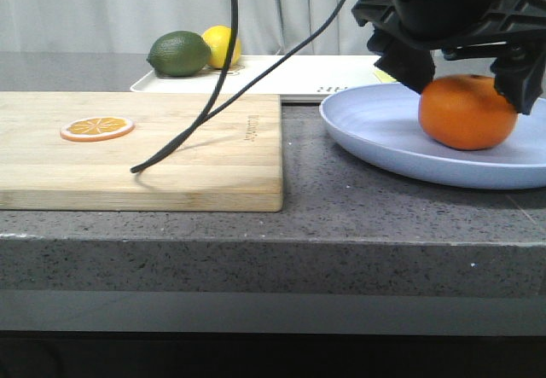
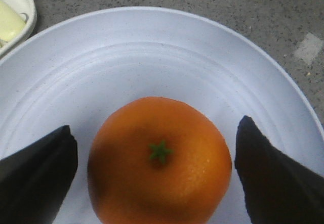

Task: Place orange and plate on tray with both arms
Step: 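Carry the orange with the left gripper and lower it onto the blue plate, then open the left gripper and lift it away from the orange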

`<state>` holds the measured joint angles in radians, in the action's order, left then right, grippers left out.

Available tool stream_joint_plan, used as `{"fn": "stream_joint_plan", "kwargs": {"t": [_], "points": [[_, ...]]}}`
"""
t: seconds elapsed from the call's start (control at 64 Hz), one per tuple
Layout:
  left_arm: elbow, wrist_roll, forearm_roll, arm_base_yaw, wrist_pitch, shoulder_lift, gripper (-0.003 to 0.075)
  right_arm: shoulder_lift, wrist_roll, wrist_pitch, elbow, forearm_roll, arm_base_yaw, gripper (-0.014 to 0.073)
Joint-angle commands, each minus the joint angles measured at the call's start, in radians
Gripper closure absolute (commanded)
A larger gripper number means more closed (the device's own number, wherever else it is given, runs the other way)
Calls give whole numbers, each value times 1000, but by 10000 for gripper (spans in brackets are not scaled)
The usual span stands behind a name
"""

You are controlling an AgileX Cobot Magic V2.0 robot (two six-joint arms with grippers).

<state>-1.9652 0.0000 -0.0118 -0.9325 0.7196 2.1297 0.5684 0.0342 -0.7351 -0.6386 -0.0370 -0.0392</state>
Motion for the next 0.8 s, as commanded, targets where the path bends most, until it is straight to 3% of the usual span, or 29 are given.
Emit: {"fn": "stream_joint_plan", "kwargs": {"t": [0.0,0.265,0.515,0.781], "points": [[-35,0,-7,-8,-60,-63,90,8,-9,55,-25,1,-1,-24],[-39,0,-7,-1,-16,-121,92,8,-9,53,-25,1,-1,-24],[-37,-34,20,4,126,-305,103,8,-9,55,-25,1,-1,-24],[147,-36,49,4,150,-538,102,8,-9,55,-25,-1,-1,-24]]}}
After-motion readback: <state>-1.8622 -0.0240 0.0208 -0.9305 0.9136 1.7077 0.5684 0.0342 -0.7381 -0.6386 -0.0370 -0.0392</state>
